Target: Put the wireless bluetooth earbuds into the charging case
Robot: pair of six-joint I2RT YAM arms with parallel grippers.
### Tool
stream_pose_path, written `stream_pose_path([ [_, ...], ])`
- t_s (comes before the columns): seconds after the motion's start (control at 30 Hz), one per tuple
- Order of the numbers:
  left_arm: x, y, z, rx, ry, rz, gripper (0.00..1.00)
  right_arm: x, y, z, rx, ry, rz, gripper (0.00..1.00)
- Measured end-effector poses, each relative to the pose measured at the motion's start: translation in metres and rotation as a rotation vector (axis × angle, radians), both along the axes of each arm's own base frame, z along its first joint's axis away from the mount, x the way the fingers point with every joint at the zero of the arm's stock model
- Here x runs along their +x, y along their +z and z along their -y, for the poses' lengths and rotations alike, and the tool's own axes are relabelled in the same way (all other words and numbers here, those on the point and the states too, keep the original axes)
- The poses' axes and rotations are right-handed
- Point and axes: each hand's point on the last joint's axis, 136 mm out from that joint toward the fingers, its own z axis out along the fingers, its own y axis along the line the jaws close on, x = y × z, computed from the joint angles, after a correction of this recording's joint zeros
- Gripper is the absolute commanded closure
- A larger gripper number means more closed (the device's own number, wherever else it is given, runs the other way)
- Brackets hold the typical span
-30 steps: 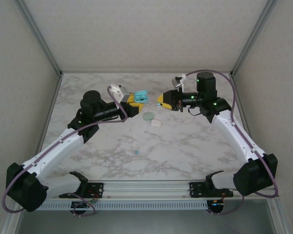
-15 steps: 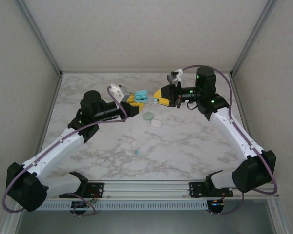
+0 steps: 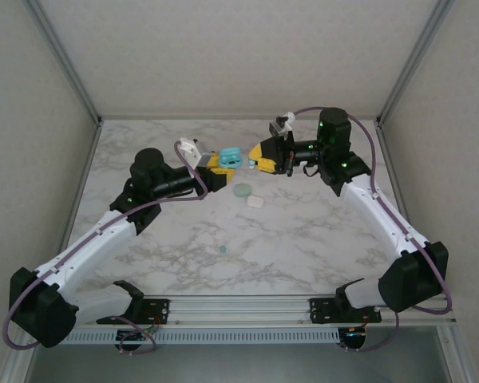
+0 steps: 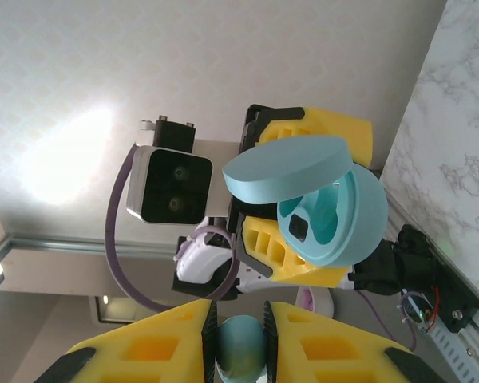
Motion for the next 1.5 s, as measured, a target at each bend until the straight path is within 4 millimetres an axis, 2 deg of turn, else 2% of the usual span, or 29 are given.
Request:
stream_pose_path([
  [0.47, -0.002, 0.003, -0.001, -0.004, 0.0, 0.007, 0.72, 0.001, -0.005, -0.006, -0.028, -0.014, 0.004, 0.75],
  [0.67, -0.002, 0.003, -0.001, -0.004, -0.005, 0.006, 0.72, 0.007, -0.002, -0.01, -0.079, -0.08, 0.136, 0.75],
  [0.83, -0.005, 0.003, 0.001, -0.003, -0.017, 0.008, 0.72, 0.014, -0.01, -0.009, -0.121, -0.13, 0.223, 0.75],
  [0.93, -0.007, 0.003, 0.002, -0.003, -0.031, 0.011, 0.72, 0.017, -0.007, -0.007, -0.127, -0.154, 0.273, 0.75],
  [1.27, -0.007, -0.001, 0.005, 0.003, -0.044, 0.002, 0.72, 0.004, 0.001, -0.017, -0.114, -0.117, 0.368, 0.75],
  [1.5, -0.009, -0.003, 0.008, 0.006, -0.057, 0.001, 0.72, 0.006, -0.005, -0.017, -0.148, -0.133, 0.393, 0.75],
])
